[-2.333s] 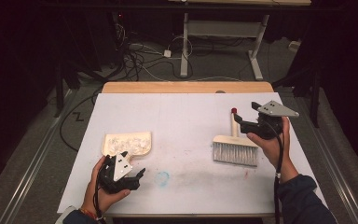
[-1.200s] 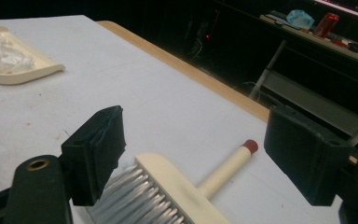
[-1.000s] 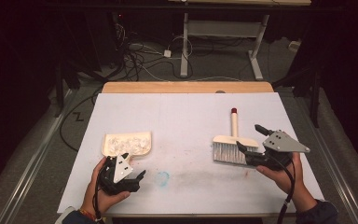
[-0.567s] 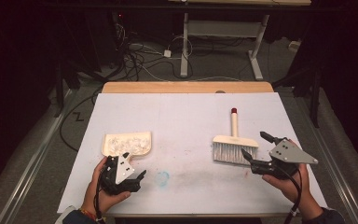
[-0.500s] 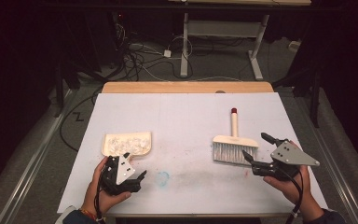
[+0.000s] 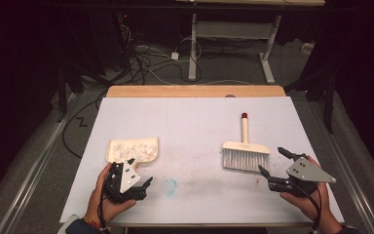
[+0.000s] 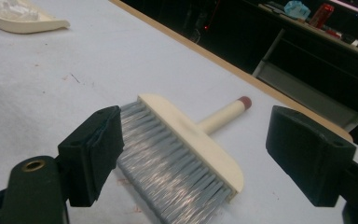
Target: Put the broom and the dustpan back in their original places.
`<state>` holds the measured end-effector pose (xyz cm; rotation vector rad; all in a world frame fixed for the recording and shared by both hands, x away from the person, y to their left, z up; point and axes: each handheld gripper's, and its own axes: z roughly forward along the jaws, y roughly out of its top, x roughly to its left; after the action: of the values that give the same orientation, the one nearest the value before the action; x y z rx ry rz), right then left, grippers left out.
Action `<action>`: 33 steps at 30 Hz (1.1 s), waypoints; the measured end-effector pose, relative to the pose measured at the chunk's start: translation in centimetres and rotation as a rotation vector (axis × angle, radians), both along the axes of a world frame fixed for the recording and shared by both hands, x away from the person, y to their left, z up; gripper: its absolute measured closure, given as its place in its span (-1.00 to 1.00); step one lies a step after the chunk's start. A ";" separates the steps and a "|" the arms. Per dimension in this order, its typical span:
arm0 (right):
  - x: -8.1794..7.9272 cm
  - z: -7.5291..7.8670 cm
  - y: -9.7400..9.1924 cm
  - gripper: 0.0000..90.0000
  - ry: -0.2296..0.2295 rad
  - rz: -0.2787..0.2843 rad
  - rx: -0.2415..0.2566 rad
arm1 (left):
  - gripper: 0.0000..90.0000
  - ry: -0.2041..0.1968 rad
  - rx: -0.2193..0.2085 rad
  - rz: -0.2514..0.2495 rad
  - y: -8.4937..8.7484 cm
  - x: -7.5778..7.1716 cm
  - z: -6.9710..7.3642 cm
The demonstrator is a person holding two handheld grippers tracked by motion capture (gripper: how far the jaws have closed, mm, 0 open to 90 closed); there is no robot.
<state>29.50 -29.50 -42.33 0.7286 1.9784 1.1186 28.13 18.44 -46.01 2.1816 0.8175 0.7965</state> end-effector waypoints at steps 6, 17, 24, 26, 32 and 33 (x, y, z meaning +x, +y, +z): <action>-0.4 -1.5 -0.4 -0.57 0.025 -0.018 0.002 | -0.60 -0.020 -0.005 -0.003 0.1 -0.1 0.3; -0.6 -1.5 -0.4 -0.56 0.024 -0.007 0.003 | -0.60 -0.038 0.003 -0.006 0.1 -0.3 0.4; -1.2 -1.4 0.0 -0.57 0.014 -0.006 -0.019 | -0.60 -0.040 0.011 -0.015 0.1 -0.5 0.3; -1.5 -1.3 0.1 -0.57 0.006 -0.010 -0.026 | -0.60 -0.041 0.015 -0.022 -0.1 -0.4 0.3; -1.7 -1.3 0.2 -0.57 -0.004 -0.015 -0.048 | -0.60 -0.035 0.009 -0.022 -0.1 -0.2 0.2; -1.6 -1.3 0.2 -0.57 -0.002 -0.012 -0.048 | -0.60 -0.034 0.011 -0.021 -0.2 -0.2 0.2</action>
<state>27.85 -29.29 -43.63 0.7132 1.9897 1.0611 27.94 18.29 -45.85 2.1775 0.7736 0.8271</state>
